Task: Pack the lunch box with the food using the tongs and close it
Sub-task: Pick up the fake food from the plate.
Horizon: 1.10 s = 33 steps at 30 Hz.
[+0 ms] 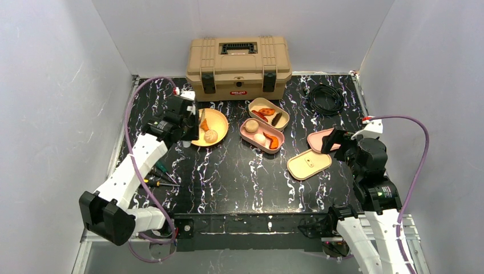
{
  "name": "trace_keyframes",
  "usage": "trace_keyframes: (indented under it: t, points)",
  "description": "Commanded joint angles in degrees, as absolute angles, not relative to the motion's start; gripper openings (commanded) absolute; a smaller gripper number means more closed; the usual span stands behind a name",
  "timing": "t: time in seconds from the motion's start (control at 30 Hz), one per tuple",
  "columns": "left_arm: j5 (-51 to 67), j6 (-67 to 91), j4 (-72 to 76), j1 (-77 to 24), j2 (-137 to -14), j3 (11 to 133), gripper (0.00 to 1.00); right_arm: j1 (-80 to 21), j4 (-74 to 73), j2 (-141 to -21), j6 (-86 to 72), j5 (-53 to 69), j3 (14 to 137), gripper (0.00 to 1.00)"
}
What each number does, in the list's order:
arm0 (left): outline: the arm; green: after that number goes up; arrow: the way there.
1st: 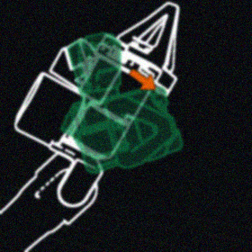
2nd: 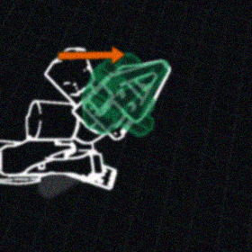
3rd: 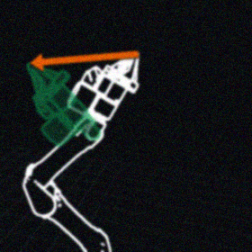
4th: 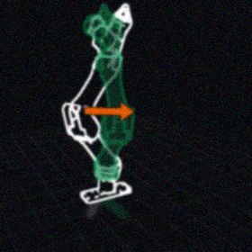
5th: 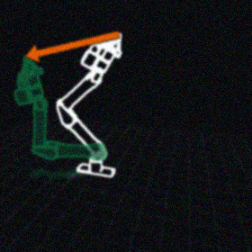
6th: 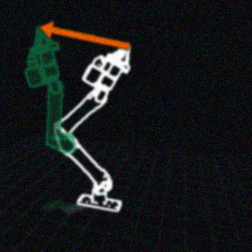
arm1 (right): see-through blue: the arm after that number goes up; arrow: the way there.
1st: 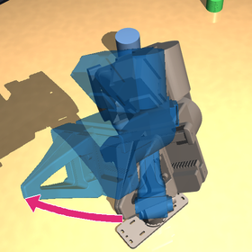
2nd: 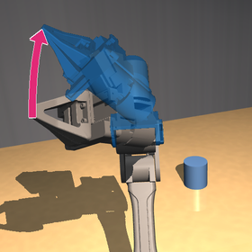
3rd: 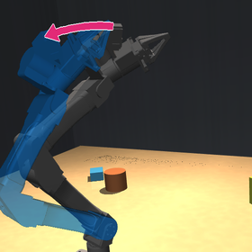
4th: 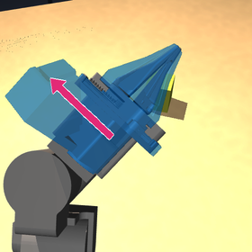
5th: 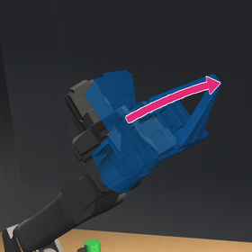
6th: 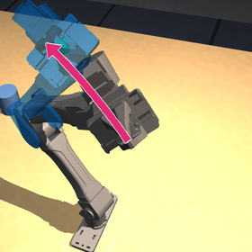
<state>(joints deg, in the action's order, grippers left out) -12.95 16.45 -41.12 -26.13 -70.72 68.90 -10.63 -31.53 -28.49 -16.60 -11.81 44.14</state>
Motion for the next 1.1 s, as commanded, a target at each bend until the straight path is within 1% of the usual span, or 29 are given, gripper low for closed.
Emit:
trace_keyframes:
  t: [0.0, 0.13, 0.63, 0.83, 1.07]
  points:
    - [-12.19, 9.46, -37.99, -19.78, -71.60, 67.38, 0.29, -11.03, -29.18, -28.69, -16.79, -12.38, 44.43, 1.00]
    - [-5.74, 3.49, -37.81, -16.24, -75.55, 67.28, 0.29, -11.07, -29.19, -28.73, -16.79, -12.39, 44.43, 1.00]
    - [-3.42, 1.79, -34.88, -9.68, -79.65, 67.04, 0.29, -11.08, -29.29, -28.82, -16.79, -12.48, 44.38, 1.00]
    - [1.97, 0.69, -35.16, -9.33, -84.70, 69.17, 0.28, -11.16, -29.20, -28.66, -16.88, -12.47, 44.25, 1.00]
    - [1.75, 0.26, -34.69, -9.32, -87.33, 70.45, 0.29, -11.18, -29.18, -28.83, -16.87, -12.53, 44.30, 1.00]
